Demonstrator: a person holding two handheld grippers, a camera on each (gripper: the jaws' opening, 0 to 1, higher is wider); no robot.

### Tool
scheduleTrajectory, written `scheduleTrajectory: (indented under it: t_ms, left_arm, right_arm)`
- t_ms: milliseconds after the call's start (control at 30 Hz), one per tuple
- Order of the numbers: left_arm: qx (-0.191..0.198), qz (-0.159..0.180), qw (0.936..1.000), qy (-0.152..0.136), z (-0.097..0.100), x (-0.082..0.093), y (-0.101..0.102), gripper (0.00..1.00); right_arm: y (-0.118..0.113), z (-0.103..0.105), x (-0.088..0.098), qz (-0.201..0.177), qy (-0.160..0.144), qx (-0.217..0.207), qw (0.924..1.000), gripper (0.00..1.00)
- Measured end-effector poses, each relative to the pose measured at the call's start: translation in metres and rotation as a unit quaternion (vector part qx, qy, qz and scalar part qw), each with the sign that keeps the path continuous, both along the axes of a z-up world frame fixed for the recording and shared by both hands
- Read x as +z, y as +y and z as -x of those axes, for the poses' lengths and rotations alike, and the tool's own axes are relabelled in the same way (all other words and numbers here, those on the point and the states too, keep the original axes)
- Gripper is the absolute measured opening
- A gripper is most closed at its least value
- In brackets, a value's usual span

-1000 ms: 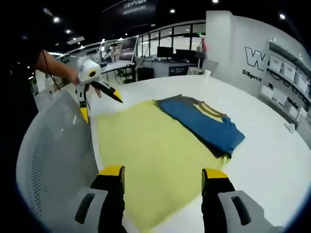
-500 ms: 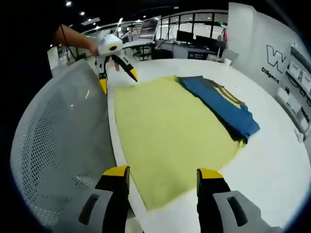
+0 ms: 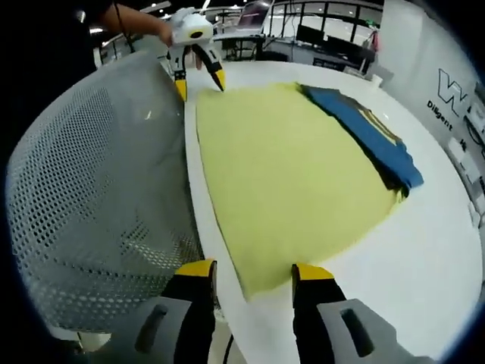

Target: Fold the garment on the visible template until the final outline fits inside the template.

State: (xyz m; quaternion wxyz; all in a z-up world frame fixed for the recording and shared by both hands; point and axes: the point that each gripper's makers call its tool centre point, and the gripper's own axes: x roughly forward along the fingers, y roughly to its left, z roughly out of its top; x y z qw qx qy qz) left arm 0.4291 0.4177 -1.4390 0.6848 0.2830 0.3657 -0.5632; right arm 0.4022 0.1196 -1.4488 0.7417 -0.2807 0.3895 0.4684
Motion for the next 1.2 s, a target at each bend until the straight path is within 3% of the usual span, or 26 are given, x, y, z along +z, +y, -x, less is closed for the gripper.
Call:
scheduleTrajectory:
  t_ms: [100,233,333,367,500,633,700,833,900,1000,1200]
  left_arm:
    - [0.002,-0.02,0.9997,0.014,0.002,-0.006,0.003,0.4]
    - [-0.014,-0.027,0.9995,-0.001,0.0,-0.007,0.001,0.37]
    - [-0.043,-0.033,0.9984,-0.018,-0.003,-0.006,0.001,0.33]
    - [-0.029,-0.036,0.9988,-0.011,-0.003,-0.007,0.002,0.33]
    - [-0.026,-0.041,0.9988,-0.011,-0.001,-0.007,0.002,0.31]
    - [-0.024,-0.042,0.9987,-0.013,0.004,-0.007,0.0,0.23]
    - [-0.025,-0.042,0.9987,-0.015,0.006,-0.007,0.0,0.18]
    - [-0.02,-0.049,0.998,-0.035,0.001,-0.007,0.002,0.04]
    - [0.018,-0.038,0.9991,-0.003,0.001,-0.007,0.002,0.04]
    - [0.021,-0.04,0.999,0.002,-0.002,-0.007,0.004,0.03]
    - [0.038,-0.044,0.9981,0.02,0.001,-0.007,0.005,0.03]
  right_arm:
    - [-0.001,-0.001,0.0,0.006,-0.006,0.001,1.0,0.26]
    - [-0.001,-0.001,-0.001,0.008,-0.002,-0.002,1.0,0.24]
    - [0.002,0.006,-0.003,0.013,0.012,0.02,0.9996,0.16]
    - [0.001,0.003,-0.002,0.024,0.001,0.03,0.9993,0.15]
    - [0.004,0.006,-0.003,0.037,0.011,0.036,0.9986,0.12]
    - [0.006,0.007,-0.004,0.05,0.002,0.053,0.9973,0.02]
    - [0.001,-0.001,-0.004,0.067,-0.022,0.054,0.9961,0.0]
    - [0.003,0.002,-0.003,0.064,-0.01,0.05,0.9967,0.0]
    - [0.003,0.002,-0.002,0.07,-0.012,0.052,0.9961,0.0]
    - [0.002,0.003,-0.002,0.073,0.006,0.036,0.9967,0.0]
    - [0.0,0.011,0.0,0.081,0.019,0.043,0.9956,0.0]
